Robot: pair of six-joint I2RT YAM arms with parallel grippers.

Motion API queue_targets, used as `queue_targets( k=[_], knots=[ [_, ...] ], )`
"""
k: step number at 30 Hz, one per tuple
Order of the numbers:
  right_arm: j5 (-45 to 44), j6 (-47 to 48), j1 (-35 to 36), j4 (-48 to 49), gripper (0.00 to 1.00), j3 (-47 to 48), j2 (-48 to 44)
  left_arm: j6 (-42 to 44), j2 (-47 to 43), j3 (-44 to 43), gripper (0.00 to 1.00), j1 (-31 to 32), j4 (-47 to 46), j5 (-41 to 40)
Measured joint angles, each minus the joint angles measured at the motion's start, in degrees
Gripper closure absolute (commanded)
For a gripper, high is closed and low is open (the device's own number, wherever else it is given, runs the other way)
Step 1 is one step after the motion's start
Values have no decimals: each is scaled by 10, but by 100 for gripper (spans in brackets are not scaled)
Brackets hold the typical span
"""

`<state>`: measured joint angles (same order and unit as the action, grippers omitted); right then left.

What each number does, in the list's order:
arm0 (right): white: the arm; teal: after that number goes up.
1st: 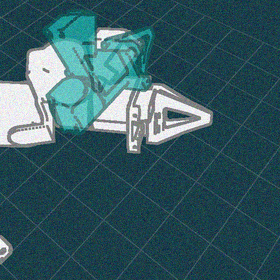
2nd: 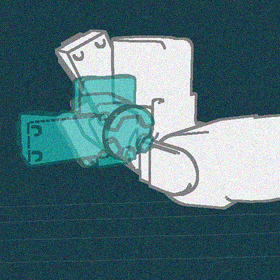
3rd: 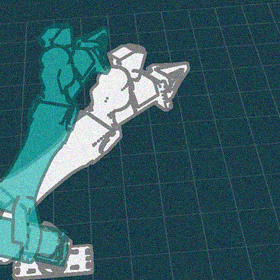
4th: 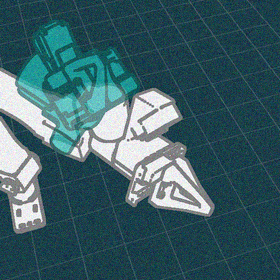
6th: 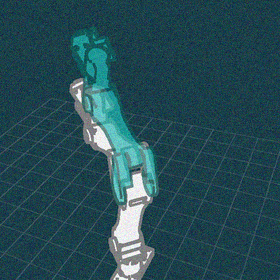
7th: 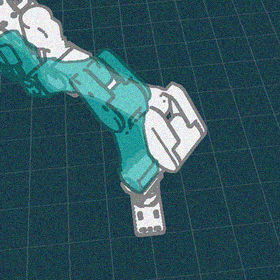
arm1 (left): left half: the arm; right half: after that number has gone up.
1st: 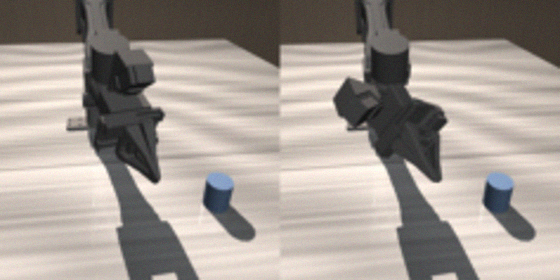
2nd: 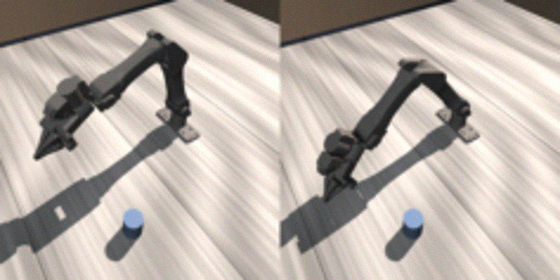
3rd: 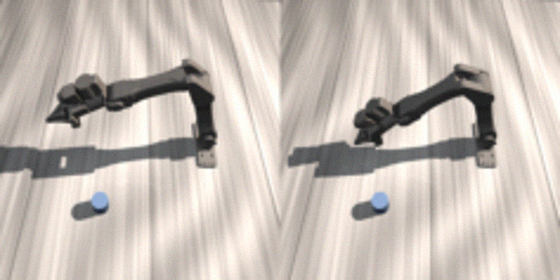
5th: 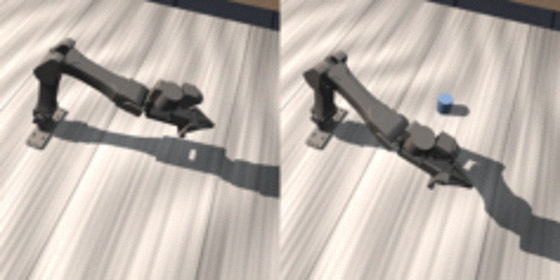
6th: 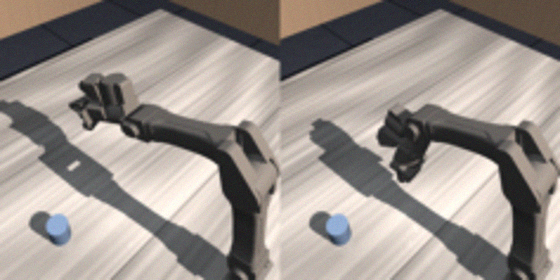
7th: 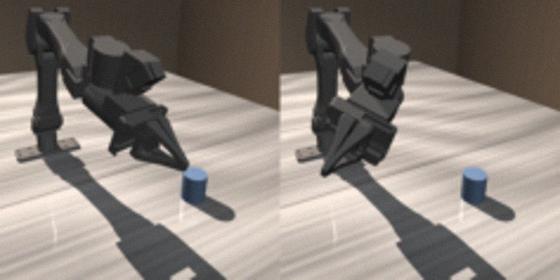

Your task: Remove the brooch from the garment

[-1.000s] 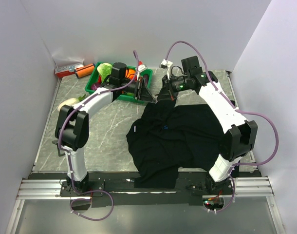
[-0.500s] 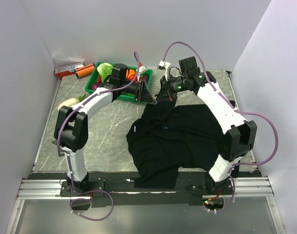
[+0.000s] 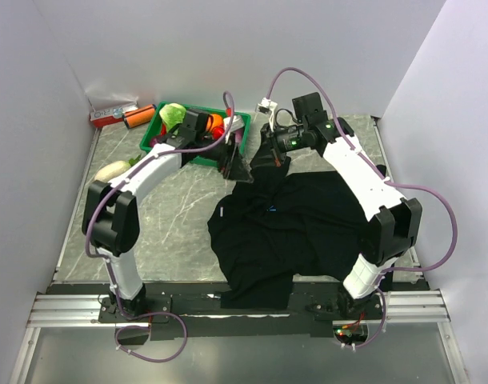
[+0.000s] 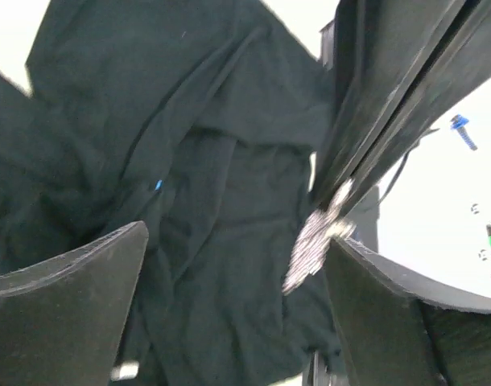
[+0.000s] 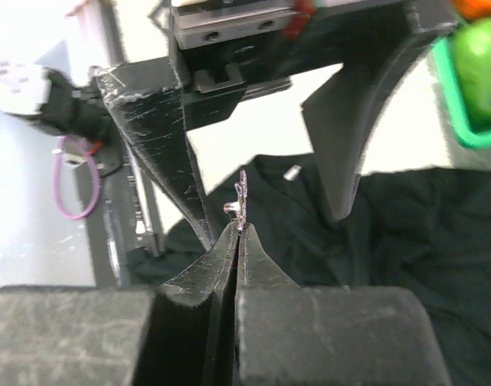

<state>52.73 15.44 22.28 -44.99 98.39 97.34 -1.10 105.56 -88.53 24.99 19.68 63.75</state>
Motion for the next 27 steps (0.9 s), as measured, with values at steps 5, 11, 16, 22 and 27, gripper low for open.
queue_targets(
  k=[5, 11, 16, 22, 27],
  knots=[
    [38, -4, 1, 5, 100, 0, -1, 122, -25, -9, 3, -29, 121, -22],
    [57, -3, 0, 4, 100, 0, -9, 203, -66, -8, 4, -77, 202, -33],
    [72, 3, -1, 5, 100, 0, -21, 208, -125, 24, 1, -88, 178, -27],
    [84, 21, -4, 3, 100, 0, -23, 113, -158, 65, 18, -85, 60, -3],
    [88, 28, -4, 2, 100, 0, -23, 56, -122, 45, 28, -85, 16, 24]
  ],
)
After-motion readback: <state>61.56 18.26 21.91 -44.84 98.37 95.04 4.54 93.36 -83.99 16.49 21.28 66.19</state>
